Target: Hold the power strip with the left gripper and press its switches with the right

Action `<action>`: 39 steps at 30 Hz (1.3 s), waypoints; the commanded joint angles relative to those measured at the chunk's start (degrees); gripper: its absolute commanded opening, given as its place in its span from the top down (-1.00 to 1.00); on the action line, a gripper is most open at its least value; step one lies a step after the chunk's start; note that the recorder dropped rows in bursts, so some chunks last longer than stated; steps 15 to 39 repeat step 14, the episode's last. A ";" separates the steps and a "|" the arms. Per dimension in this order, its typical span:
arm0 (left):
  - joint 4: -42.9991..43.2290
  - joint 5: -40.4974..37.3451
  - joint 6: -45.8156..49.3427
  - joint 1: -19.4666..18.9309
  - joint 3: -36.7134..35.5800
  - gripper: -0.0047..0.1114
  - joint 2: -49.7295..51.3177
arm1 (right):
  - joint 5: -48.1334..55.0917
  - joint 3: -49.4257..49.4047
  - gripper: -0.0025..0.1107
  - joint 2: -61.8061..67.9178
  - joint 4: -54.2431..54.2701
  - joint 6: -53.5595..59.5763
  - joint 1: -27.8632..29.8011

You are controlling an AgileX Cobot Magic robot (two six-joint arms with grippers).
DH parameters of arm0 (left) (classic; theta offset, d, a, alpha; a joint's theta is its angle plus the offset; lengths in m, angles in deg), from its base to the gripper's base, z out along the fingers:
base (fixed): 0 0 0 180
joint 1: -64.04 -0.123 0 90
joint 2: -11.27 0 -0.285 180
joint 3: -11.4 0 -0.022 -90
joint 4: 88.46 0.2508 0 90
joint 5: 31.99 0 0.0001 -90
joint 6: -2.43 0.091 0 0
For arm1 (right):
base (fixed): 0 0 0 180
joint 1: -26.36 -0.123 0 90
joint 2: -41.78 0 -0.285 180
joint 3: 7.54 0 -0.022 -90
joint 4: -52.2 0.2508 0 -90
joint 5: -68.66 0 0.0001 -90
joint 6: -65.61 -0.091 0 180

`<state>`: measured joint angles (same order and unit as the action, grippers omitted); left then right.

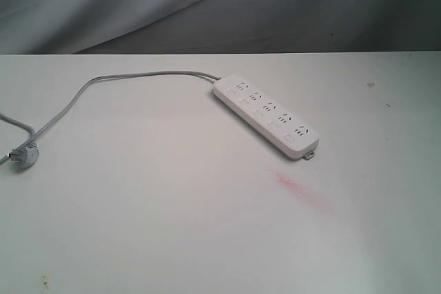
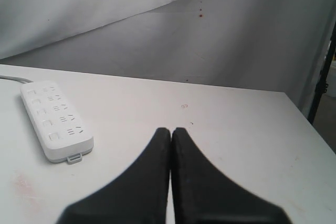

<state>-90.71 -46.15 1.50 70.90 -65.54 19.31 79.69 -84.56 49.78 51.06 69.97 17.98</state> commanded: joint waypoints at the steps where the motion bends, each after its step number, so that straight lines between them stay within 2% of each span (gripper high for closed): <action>1: -0.45 0.59 -0.17 -0.17 -0.28 0.92 -0.25 | -0.25 -0.20 0.96 -0.21 0.41 0.21 0.41; 39: -0.45 0.59 -0.17 -0.17 -0.28 0.92 -0.25 | -0.25 -0.20 0.96 -0.21 0.41 0.07 0.41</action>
